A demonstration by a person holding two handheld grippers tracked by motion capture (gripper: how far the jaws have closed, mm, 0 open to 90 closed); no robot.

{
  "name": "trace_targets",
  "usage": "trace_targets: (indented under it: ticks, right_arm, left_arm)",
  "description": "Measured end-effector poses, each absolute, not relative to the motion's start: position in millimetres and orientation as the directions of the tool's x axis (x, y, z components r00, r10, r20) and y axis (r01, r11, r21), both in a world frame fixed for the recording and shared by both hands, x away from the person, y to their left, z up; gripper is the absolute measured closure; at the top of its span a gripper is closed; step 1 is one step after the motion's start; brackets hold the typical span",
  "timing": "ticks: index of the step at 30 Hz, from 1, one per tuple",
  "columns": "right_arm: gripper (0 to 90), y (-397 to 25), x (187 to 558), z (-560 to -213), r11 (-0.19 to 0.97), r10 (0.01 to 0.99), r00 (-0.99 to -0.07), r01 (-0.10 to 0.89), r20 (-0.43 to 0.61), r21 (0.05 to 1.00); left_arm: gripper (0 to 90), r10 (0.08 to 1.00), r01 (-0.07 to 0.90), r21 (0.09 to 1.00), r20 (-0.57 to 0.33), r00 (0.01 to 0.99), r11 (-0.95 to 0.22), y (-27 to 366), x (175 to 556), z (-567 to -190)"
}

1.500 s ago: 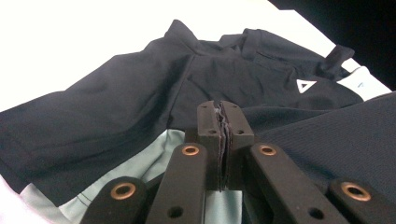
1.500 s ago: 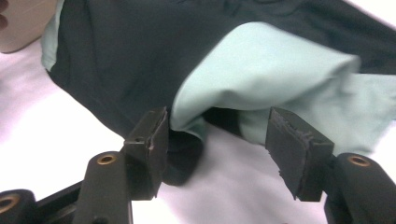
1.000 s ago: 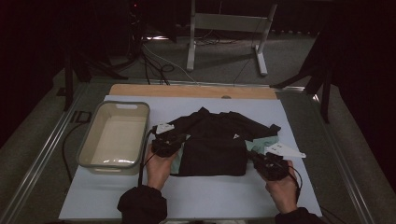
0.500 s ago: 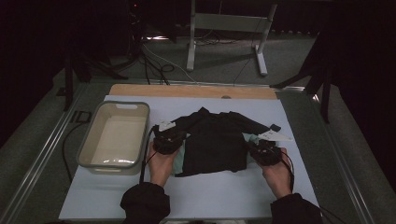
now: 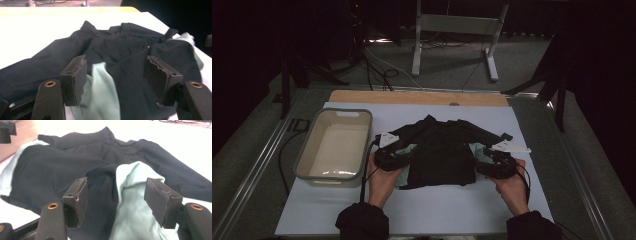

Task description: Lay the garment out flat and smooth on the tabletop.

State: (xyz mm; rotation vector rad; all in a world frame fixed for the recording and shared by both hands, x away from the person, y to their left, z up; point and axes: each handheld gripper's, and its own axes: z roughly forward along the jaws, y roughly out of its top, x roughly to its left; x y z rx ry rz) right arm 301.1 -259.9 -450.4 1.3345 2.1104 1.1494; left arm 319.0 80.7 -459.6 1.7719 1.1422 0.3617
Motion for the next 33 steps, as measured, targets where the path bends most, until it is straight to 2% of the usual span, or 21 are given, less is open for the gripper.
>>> trace_targets:
  ticks: [9, 14, 17, 21, 27, 30, 31, 33]
  right_arm:
    - [33.5, -268.9, 271.1, -457.2, 0.241, 0.862, -0.5, 0.556, 0.088, 0.795]
    - [35.1, -274.6, 259.1, -469.0, 0.266, 0.861, -0.503, 0.573, 0.077, 0.775]
    - [40.2, -280.1, 254.0, -479.5, 0.266, 0.864, -0.497, 0.598, 0.089, 0.756]
    - [41.8, -279.7, 252.0, -489.9, 0.267, 0.871, -0.484, 0.616, 0.089, 0.741]
    - [57.0, -268.8, 255.8, -500.2, 0.305, 0.859, -0.505, 0.637, 0.083, 0.708]
    - [57.4, -261.9, 258.8, -502.5, 0.329, 0.848, -0.523, 0.638, 0.078, 0.696]
    - [61.4, -260.1, 260.2, -502.6, 0.334, 0.848, -0.525, 0.638, 0.075, 0.694]
    - [75.6, -257.1, 263.1, -502.0, 0.334, 0.847, -0.526, 0.64, 0.077, 0.692]
  left_arm:
    - [36.0, 0.798, 0.498, 0.853, -0.187, 0.573, -0.157, 80.5, 291.3, -462.0]
    - [36.8, 0.789, 0.5, 0.849, -0.184, 0.587, -0.173, 82.3, 282.6, -466.6]
    - [37.1, 0.785, 0.508, 0.842, -0.187, 0.591, -0.182, 83.2, 276.1, -472.2]
    - [37.1, 0.785, 0.514, 0.839, -0.192, 0.589, -0.179, 85.1, 271.6, -476.7]
    - [37.1, 0.777, 0.513, 0.84, -0.2, 0.596, -0.177, 83.1, 267.8, -479.4]
    - [37.3, 0.768, 0.505, 0.843, -0.196, 0.609, -0.185, 78.7, 267.0, -477.3]
    - [37.3, 0.766, 0.5, 0.845, -0.191, 0.614, -0.19, 76.9, 267.1, -476.7]
    - [37.5, 0.761, 0.5, 0.845, -0.193, 0.619, -0.192, 72.9, 267.6, -476.2]
